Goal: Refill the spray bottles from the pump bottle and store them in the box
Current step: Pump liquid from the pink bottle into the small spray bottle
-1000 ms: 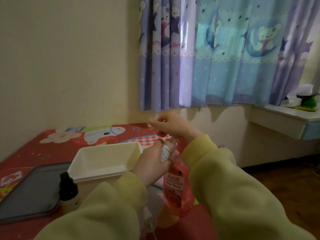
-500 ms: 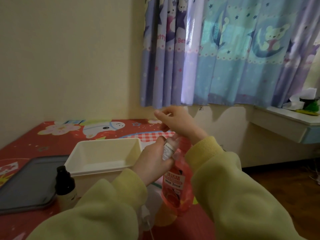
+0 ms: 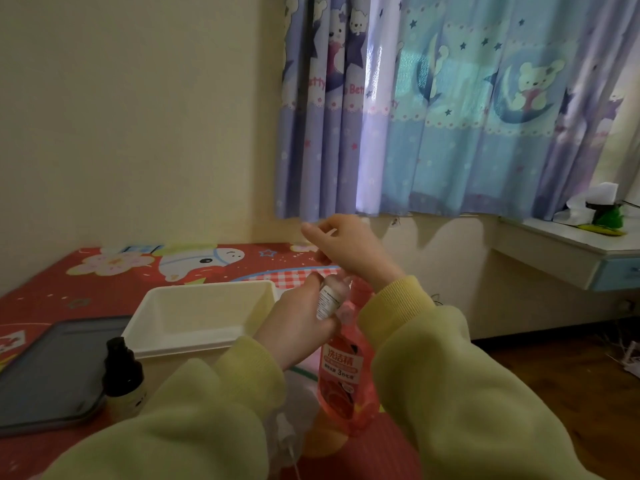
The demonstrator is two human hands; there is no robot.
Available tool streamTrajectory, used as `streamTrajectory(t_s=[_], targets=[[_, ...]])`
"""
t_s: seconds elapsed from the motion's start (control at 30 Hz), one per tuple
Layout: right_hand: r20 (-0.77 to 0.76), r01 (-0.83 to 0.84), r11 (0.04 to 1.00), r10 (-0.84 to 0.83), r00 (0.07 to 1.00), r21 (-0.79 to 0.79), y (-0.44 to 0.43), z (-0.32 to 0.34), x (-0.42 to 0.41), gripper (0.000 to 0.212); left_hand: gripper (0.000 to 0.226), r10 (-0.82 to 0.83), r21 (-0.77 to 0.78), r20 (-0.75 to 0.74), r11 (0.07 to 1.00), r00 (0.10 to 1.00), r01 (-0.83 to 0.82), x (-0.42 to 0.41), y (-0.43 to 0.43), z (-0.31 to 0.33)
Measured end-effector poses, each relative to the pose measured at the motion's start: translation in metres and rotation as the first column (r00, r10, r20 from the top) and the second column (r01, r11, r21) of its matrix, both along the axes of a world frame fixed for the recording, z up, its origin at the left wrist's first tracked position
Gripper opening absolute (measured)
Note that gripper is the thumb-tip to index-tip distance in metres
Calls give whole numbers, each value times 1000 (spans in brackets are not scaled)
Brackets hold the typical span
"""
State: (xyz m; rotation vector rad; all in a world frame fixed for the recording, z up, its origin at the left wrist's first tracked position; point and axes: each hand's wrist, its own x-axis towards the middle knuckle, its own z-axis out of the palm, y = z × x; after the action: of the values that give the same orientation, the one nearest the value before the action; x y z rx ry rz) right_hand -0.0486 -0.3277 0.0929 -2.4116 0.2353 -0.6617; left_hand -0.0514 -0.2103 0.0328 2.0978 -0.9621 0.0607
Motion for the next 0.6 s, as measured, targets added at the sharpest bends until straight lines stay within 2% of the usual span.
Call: streamTrajectory(t_s=[0.17, 0.3, 0.4, 0.6], targets=[[-1, -1, 1000, 1, 1000, -16, 0, -5, 0, 52, 29, -4, 0, -24, 1000, 1000, 4, -1, -1, -3], [-95, -32, 999, 28, 995, -43, 3, 2, -3, 47, 30, -20, 31, -26, 999, 999, 21, 0, 4, 5], [-143, -70, 998, 68, 987, -4, 4, 13, -5, 44, 30, -28, 33, -19, 999, 999, 29, 4, 5, 13], [-28, -10, 999, 9, 1000, -31, 0, 2, 0, 48, 23, -19, -21, -25, 1000, 1000, 18, 2, -1, 1]])
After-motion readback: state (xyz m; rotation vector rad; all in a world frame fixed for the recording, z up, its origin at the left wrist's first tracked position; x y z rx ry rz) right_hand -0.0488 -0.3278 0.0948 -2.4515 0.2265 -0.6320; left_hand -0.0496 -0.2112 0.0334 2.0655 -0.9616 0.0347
